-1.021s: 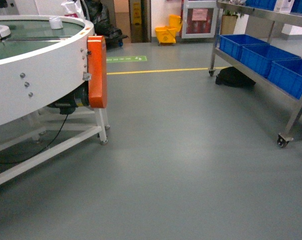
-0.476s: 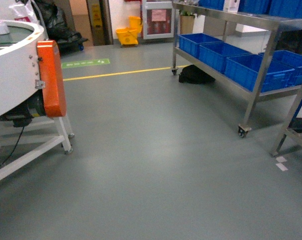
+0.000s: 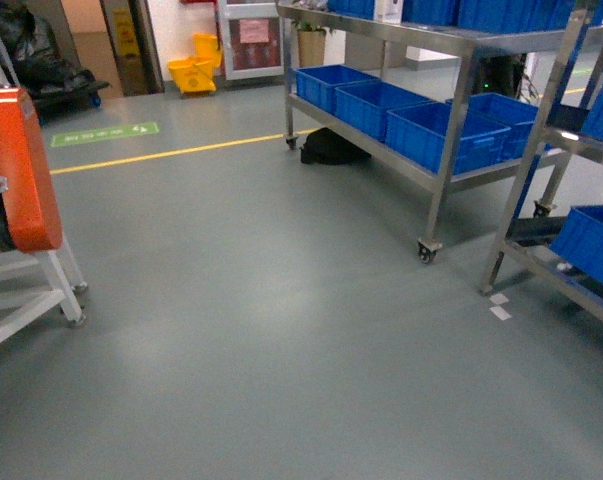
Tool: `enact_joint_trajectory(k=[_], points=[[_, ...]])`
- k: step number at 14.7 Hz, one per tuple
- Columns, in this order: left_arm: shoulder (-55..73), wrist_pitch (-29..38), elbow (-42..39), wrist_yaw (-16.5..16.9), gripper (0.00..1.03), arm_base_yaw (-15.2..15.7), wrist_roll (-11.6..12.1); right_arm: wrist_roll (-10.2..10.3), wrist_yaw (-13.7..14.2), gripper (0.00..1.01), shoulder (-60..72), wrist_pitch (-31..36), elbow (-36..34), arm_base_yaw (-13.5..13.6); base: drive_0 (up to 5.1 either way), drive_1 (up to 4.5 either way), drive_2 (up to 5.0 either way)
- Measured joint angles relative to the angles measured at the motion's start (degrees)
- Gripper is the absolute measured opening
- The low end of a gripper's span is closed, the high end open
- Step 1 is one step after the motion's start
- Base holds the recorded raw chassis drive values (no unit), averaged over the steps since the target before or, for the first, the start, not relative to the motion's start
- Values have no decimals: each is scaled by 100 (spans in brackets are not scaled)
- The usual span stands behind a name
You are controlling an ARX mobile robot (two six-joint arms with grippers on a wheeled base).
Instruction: Pick red block from blue box to shelf
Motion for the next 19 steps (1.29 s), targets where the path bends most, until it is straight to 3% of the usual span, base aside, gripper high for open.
enact_joint_trajectory(k=[19], points=[[0, -20, 0, 0, 98, -9, 0, -2, 2, 27, 0, -17, 0, 0, -112, -112, -112]])
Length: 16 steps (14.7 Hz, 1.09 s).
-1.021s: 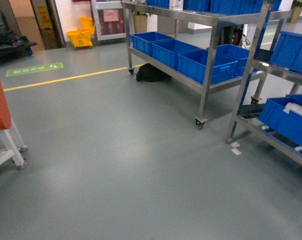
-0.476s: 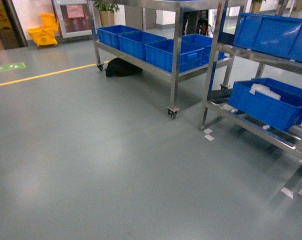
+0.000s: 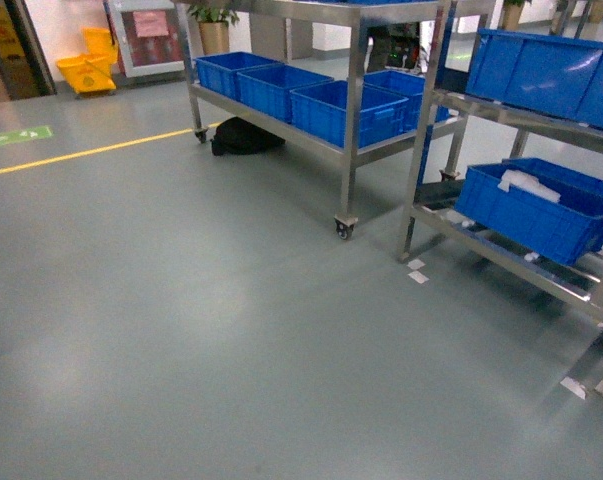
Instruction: Pick red block from blue box to shelf
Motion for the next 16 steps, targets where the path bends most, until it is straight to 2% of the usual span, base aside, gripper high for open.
enact_joint_trajectory(k=[8, 16], points=[[0, 15, 2, 4, 98, 0, 2, 0, -2, 27, 0, 20, 0, 0, -128, -128, -128], [0, 20, 2, -2, 98, 0, 2, 0, -4, 27, 0, 15, 2, 0, -8, -8, -8]])
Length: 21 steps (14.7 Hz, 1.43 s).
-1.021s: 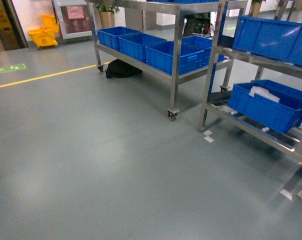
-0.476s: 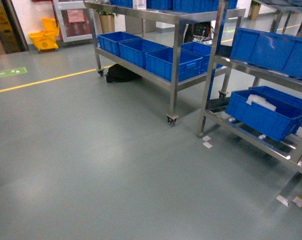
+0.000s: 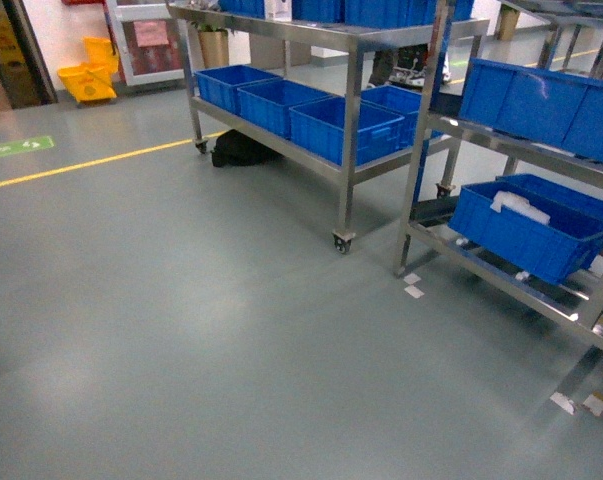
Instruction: Pick red block from blue box to shelf
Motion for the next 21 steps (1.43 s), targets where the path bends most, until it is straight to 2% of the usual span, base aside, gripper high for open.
enact_joint_trajectory(k=[21], points=[[0, -2, 0, 0, 98, 9, 0, 0, 2, 27, 0, 9, 0, 0, -157, -157, -157]])
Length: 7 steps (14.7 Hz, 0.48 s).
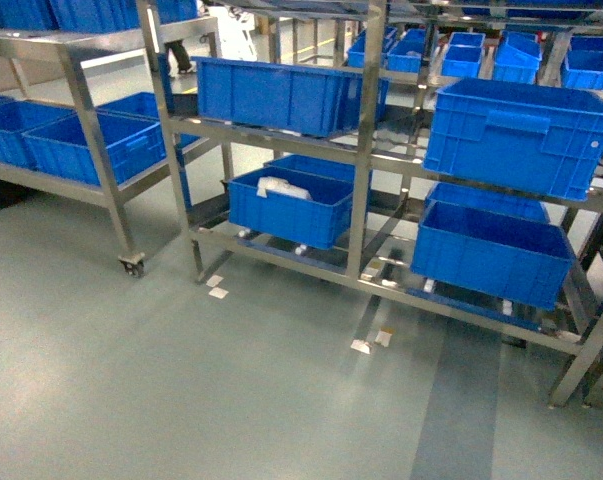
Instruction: Pick red block from blue box to shelf
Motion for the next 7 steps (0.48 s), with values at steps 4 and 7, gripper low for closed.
enact_joint_trajectory(k=[4, 7], points=[[0, -2, 0, 2, 98, 0, 0, 0, 0, 27, 0, -7, 0, 0, -155, -155, -155], [0, 2, 0, 2, 98, -9, 0, 0, 2, 27, 0, -9, 0, 0, -155, -155, -155]])
